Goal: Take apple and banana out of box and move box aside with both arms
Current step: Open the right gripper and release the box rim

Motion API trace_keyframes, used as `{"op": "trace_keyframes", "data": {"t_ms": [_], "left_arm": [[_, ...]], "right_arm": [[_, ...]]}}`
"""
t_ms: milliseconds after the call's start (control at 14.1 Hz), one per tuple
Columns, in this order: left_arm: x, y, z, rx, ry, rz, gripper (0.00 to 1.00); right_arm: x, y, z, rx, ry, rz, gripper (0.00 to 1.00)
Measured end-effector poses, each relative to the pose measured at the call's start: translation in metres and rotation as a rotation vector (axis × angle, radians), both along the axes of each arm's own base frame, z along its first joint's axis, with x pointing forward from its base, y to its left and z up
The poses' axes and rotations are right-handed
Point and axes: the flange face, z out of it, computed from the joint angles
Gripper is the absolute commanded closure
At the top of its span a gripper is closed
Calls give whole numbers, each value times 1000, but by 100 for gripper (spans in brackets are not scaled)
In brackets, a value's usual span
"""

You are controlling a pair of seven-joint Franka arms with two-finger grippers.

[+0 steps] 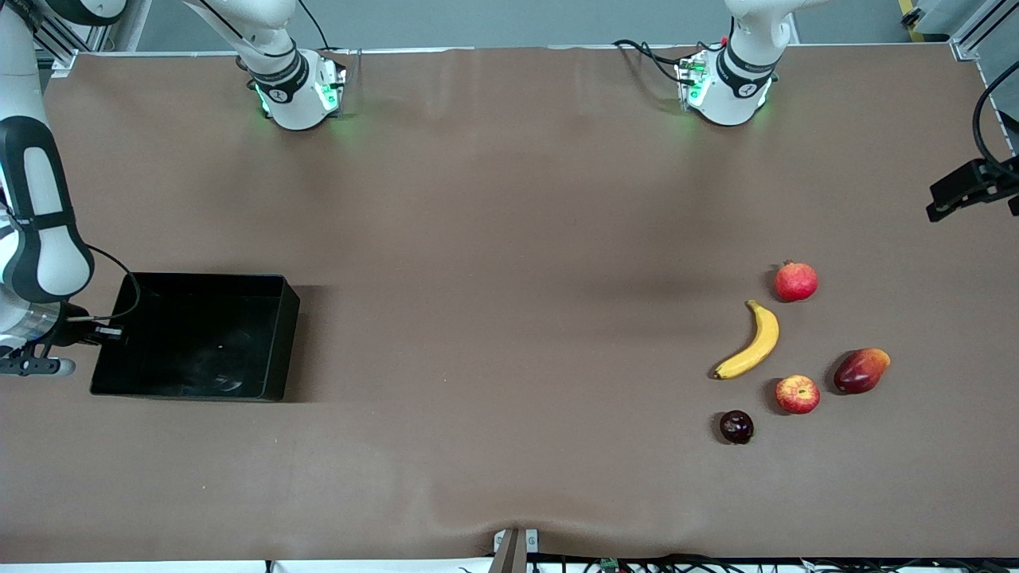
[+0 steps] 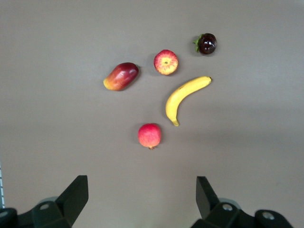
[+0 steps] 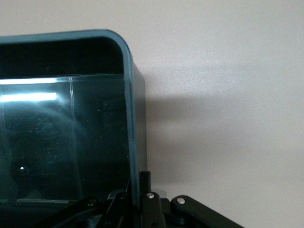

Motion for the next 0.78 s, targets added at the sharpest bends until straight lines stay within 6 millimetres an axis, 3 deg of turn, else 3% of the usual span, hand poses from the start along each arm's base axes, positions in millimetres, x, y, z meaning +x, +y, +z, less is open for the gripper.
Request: {"op": "trace_keyframes", "data": {"t_ms": [213,284,426,497,781], "left_arm": [[-12,6,2,-6,10,-21,0],[-17,6,2,-5,14,-21,0],[-26,5,2,-6,18,-24,0],[-30,3,3,-7,19,-28,0],[-45,2,10,-11,10,-32,0]], "right_arm": [[0,0,-5,10,3,-13,100],[-1,1,-6,14,5,-23,96],[-1,1,-9,16,11,-43,11],[-1,1,-11,17,14,-48,0],[0,3,-12,22,15,-47,0]]}}
